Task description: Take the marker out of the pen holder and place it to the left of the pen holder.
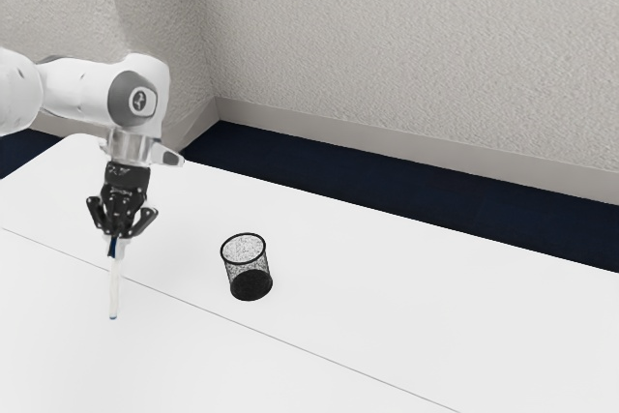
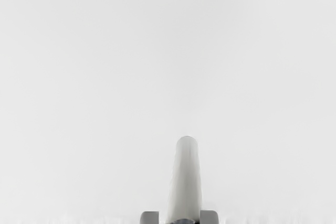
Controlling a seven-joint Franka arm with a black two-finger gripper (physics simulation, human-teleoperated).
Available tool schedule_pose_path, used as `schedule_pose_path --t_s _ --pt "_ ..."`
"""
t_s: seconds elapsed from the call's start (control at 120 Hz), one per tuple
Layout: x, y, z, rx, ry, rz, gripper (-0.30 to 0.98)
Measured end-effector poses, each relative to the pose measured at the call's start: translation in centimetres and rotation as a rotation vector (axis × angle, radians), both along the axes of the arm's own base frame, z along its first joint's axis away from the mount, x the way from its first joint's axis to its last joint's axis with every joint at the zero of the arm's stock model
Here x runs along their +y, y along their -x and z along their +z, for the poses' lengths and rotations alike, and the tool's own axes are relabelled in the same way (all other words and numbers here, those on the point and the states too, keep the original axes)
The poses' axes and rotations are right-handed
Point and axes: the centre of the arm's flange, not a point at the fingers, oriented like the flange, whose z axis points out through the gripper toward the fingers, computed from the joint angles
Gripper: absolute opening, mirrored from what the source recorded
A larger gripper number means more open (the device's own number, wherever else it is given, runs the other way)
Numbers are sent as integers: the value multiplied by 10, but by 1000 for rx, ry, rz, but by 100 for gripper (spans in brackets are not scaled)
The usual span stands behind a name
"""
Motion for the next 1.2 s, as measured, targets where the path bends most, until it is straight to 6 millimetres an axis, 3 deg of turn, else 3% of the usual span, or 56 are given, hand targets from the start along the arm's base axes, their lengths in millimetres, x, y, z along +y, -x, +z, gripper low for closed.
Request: schedule_pose_path --t_s 0.25,0.442,0.725,0.792,0.875,1.025,1.158,1.2 --pt "29 34 -59 316 114 123 -10" --pt "41 45 -80 362 146 153 -10" --pt "43 41 -82 313 165 149 41" --pt "39 36 -57 256 154 133 49" --pt "14 30 7 113 116 61 55" --pt "-63 26 104 -218 43 -150 62" --pt "-136 4 147 -476 41 -337 65" --pt "-159 -9 173 -555 45 -386 66"
